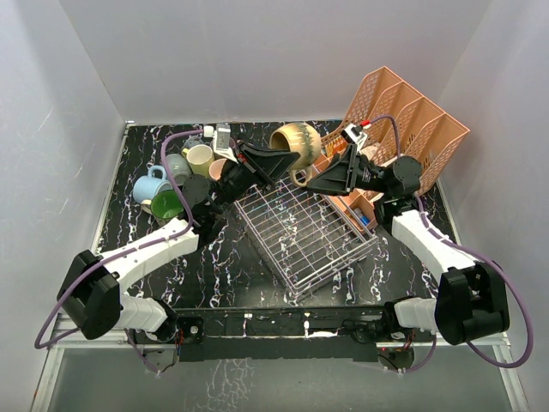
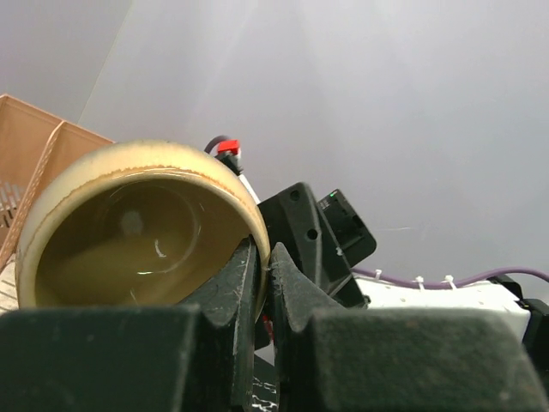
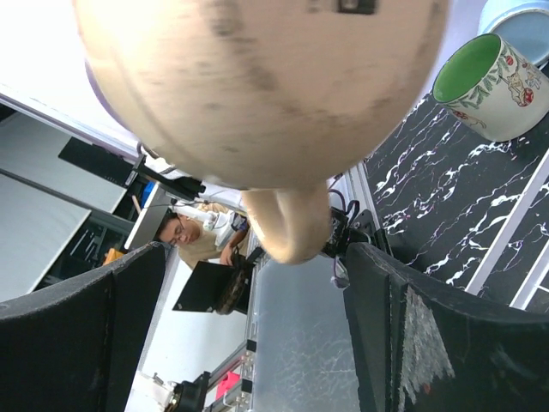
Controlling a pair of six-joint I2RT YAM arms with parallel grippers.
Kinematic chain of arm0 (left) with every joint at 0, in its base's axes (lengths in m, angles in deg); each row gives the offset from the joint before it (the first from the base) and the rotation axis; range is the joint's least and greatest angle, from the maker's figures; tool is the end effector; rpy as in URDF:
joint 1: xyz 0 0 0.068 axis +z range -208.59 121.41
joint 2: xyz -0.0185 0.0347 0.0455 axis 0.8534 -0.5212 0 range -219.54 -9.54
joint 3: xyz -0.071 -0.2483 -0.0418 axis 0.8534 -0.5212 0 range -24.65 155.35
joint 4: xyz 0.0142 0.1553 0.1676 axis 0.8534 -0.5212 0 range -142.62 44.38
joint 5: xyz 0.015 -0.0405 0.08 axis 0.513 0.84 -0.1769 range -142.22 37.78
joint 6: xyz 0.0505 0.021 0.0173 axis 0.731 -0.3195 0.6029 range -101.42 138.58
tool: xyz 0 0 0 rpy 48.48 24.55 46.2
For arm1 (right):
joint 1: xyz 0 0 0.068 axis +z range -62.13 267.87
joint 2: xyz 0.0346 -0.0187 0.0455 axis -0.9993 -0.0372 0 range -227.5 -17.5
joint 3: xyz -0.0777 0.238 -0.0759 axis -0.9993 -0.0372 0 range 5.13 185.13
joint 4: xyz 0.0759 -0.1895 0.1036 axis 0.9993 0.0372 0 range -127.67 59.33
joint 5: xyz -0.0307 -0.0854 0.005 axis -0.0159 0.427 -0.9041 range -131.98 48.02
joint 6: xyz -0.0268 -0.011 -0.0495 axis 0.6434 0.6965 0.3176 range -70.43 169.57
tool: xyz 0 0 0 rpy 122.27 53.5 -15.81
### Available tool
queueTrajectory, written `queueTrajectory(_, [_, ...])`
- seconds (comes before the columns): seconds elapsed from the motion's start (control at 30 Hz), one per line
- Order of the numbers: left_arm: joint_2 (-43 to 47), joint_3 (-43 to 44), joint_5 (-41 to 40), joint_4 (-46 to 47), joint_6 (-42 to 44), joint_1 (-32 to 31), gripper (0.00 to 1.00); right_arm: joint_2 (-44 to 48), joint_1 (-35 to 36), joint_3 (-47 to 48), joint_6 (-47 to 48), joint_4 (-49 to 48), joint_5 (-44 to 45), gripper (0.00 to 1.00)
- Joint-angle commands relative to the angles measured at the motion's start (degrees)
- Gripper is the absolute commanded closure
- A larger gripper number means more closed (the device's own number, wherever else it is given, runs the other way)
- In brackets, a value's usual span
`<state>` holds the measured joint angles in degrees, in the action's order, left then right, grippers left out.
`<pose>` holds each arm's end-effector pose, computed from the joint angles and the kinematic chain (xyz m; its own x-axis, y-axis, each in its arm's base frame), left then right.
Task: Load the cups into the dish rack
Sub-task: Turn the cup upside down in the dish rack.
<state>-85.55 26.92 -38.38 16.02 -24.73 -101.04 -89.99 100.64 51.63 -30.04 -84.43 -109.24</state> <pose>0.1891 -0.1863 0.3948 -0.2213 -0.7001 -0.6789 0.8852 0.1478 -0.4411 0.2286 0.0903 0.3480 -0.8489 0.1974 -0.4903 -0.5073 -0.0437 0.8607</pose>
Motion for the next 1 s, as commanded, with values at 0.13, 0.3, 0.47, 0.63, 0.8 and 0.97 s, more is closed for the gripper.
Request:
queueTrajectory(0.13, [0.05,4.90,-2.63,14.63,-0.54,-1.37,1.00,-0.90,0.36,-1.70,-8.50,-16.33,5.17,0.11])
queueTrajectory(0.3, [-2.04,5.37,-3.70,17.51,-1.43,-2.39,1.00,-3.31,0.41,-0.37,-13.71,-22.36,6.44,0.16])
queueTrajectory(0.47, [-3.62,5.56,-4.35,19.21,-1.91,-2.89,1.00,-3.49,0.56,-0.74,-14.54,-23.59,7.37,0.31])
queueTrajectory(0.63, [-4.27,5.23,-4.26,20.20,-2.69,-3.20,1.00,-3.86,0.46,-1.21,-15.42,-24.63,8.44,0.54])
queueTrajectory(0.8, [-3.49,3.69,-4.51,19.83,-2.51,-3.38,1.00,-3.95,-0.23,-2.33,-15.91,-25.43,9.44,0.86])
queueTrajectory(0.97, [-0.97,0.43,-4.87,16.83,-1.99,-3.37,1.00,-2.83,-1.95,-3.92,-14.97,-25.48,10.00,0.92])
